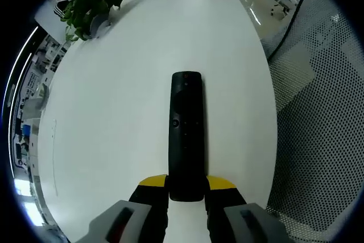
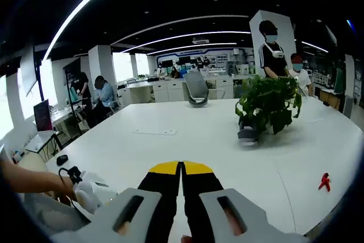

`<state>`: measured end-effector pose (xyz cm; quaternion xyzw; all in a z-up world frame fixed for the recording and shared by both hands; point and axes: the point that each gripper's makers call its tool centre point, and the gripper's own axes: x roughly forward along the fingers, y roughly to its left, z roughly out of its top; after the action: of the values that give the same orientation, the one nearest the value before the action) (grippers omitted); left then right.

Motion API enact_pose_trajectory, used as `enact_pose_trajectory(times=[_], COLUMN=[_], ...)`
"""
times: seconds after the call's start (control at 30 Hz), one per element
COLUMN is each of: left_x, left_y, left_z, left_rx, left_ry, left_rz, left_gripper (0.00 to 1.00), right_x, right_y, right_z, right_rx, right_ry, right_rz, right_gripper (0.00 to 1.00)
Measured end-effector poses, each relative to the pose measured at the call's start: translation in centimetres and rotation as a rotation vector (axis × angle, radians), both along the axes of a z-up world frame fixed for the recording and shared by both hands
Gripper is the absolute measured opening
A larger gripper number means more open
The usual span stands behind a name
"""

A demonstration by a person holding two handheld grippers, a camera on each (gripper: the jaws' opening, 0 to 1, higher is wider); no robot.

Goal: Press the specified remote control buttons in sequence, fully releasing each button before pressing the next.

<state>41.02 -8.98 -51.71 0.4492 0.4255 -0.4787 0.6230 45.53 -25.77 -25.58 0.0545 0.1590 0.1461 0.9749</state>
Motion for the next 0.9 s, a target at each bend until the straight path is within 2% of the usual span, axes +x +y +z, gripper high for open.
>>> enact_pose_trajectory(times=[0.07,0.17,0.23,0.4,0.53,0.6,0.67,0.77,0.83,0.9], left_x=[-0.2,-0.4,-0.6,-1.5,-2.0,-2.2,-2.3,-2.3,-2.5,-2.8], left_y=[0.0,-0.1,-0.1,-0.1,-0.1,0.0,0.0,0.1,0.0,-0.1], left_z=[0.0,0.0,0.0,0.2,0.0,-0.1,-0.1,-0.1,0.0,-0.1], left_rx=[0.0,0.003,0.001,-0.017,-0.048,-0.065,-0.082,-0.097,-0.104,-0.102], left_ry=[0.001,-0.014,-0.015,-0.003,0.006,0.01,0.009,-0.007,-0.033,-0.017], left_rz=[-0.003,-0.019,-0.027,-0.045,-0.014,0.005,0.023,0.038,0.014,0.001], left_gripper=[0.24,0.24,0.24,0.24,0.24,0.24,0.24,0.24,0.24,0.24], right_x=[0.7,1.5,1.6,2.3,2.3,2.4,2.0,1.9,1.5,0.8], right_y=[0.8,1.9,3.0,4.6,5.7,6.4,7.0,7.3,7.6,8.0], right_z=[0.4,0.7,0.3,-1.2,-3.5,-4.2,-5.8,-7.4,-9.2,-11.0], right_rx=[0.041,0.066,0.087,0.111,0.145,0.156,0.1,0.097,0.1,0.086], right_ry=[0.025,0.029,0.068,0.144,0.215,0.168,0.171,0.165,0.204,0.266], right_rz=[0.027,0.057,0.094,0.116,0.144,0.176,0.238,0.231,0.246,0.273], right_gripper=[0.0,0.0,0.0,0.0,0.0,0.0,0.0,0.0,0.0,0.0])
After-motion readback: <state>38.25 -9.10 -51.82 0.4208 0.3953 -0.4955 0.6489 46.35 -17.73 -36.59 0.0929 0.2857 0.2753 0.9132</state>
